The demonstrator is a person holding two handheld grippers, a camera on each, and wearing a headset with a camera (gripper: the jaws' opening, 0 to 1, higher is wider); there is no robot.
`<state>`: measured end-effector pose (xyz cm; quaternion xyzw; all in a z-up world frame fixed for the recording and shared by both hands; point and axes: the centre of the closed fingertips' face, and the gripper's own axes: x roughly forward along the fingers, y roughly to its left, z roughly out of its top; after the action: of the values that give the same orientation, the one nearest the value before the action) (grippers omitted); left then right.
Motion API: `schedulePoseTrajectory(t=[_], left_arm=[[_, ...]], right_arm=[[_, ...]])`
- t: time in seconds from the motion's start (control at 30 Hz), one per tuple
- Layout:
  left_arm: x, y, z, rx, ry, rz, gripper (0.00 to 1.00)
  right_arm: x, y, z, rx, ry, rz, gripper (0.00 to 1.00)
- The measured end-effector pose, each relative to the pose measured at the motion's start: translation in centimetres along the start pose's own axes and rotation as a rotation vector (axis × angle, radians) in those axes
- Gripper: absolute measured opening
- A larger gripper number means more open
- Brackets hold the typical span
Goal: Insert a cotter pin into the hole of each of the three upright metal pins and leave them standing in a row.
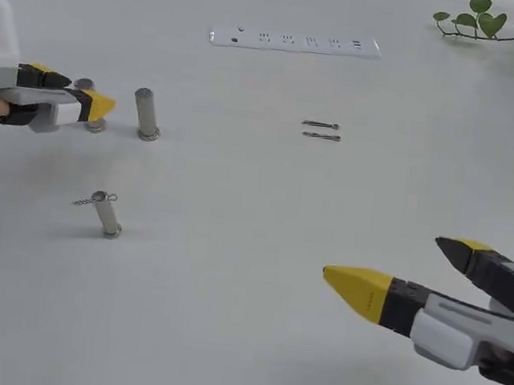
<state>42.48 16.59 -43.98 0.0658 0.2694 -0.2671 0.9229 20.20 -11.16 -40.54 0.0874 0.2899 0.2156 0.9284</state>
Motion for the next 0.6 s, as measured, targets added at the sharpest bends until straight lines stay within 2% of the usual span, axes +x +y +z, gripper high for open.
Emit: schedulePoseTrajectory(t=[0.2,0.37,0.5,0.6], left_arm=[[0.57,-0.29,-0.69,-0.006,0.012,0.006,0.26],[0.78,-0.01,-0.63,0.018,0.007,0.031,0.22],[0.89,0.22,-0.85,-0.012,0.009,0.039,0.12],[0.81,0.21,-1.03,-0.01,0.014,0.041,0.1]], right_arm=[[0.0,-0.05,-0.25,0.001,0.006,-0.002,0.92],[-0.01,-0.17,-0.65,0.003,0.015,-0.004,0.92],[-0.05,-0.14,-0.64,0.002,0.016,-0.003,0.91],[-0.06,-0.06,-0.46,-0.001,0.011,0.0,0.91]])
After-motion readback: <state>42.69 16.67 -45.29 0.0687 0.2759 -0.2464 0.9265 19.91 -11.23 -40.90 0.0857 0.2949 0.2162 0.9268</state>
